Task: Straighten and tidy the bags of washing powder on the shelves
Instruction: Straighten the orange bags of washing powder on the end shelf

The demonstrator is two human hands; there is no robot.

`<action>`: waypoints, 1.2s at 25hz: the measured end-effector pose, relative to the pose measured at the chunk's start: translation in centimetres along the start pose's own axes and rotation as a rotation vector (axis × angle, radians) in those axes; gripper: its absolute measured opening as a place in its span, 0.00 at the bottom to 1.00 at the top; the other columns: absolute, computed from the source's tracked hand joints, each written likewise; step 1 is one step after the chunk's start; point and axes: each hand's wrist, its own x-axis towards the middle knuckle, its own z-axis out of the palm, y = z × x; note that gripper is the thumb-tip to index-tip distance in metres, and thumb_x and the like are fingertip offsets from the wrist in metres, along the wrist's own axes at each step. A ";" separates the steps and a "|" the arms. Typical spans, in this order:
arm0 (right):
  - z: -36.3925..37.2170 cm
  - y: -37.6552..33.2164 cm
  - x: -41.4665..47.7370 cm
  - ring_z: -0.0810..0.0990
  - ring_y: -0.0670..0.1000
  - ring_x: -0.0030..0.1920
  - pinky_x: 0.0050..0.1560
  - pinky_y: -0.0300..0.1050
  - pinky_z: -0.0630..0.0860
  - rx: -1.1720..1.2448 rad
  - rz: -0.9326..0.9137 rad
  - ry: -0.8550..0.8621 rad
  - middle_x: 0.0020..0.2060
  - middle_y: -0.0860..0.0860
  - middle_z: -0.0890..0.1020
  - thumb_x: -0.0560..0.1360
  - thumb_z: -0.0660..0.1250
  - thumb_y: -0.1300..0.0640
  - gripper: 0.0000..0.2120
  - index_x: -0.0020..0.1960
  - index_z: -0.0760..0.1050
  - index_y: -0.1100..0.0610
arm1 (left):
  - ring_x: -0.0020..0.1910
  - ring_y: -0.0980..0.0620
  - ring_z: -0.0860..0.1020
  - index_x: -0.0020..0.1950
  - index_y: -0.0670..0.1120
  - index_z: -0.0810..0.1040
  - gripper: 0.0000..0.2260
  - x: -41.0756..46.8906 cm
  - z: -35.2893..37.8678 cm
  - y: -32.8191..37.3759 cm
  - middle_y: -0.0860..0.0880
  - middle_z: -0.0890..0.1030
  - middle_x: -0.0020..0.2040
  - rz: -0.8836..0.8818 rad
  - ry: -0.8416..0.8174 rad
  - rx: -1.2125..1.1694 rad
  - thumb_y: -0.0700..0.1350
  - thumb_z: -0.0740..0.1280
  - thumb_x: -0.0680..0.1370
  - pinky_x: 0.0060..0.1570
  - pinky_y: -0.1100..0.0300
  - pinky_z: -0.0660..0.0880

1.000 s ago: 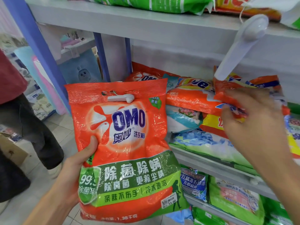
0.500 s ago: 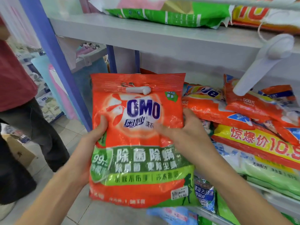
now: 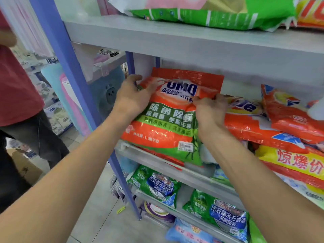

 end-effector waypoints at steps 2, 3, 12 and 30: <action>2.0 1.1 1.0 0.79 0.57 0.60 0.55 0.42 0.74 -0.184 0.022 -0.003 0.65 0.59 0.78 0.78 0.62 0.64 0.25 0.74 0.63 0.61 | 0.63 0.41 0.79 0.67 0.47 0.78 0.21 0.1 1.5 -2.3 0.43 0.82 0.63 0.141 0.024 0.291 0.59 0.65 0.80 0.64 0.50 0.74; 2.7 1.4 1.4 0.76 0.58 0.66 0.58 0.41 0.71 -0.307 0.076 -0.036 0.70 0.61 0.74 0.81 0.60 0.63 0.28 0.79 0.55 0.62 | 0.65 0.38 0.77 0.68 0.46 0.78 0.24 -0.6 2.3 -3.8 0.40 0.81 0.64 0.196 -0.016 0.391 0.60 0.60 0.81 0.67 0.47 0.71; 0.5 1.7 3.6 0.79 0.57 0.53 0.46 0.43 0.70 -0.511 0.075 -0.142 0.59 0.58 0.79 0.79 0.66 0.59 0.18 0.67 0.70 0.63 | 0.82 0.50 0.38 0.82 0.63 0.52 0.37 -4.7 2.0 -6.4 0.50 0.45 0.84 0.274 -0.247 0.545 0.75 0.50 0.75 0.78 0.50 0.33; -15.3 -1.3 -4.2 0.82 0.46 0.43 0.52 0.40 0.78 -0.765 -0.605 -0.058 0.49 0.48 0.85 0.75 0.71 0.63 0.11 0.54 0.83 0.51 | 0.72 0.59 0.67 0.72 0.50 0.76 0.23 -10.4 5.9 -1.5 0.53 0.74 0.72 0.429 -0.285 0.204 0.55 0.67 0.78 0.66 0.77 0.56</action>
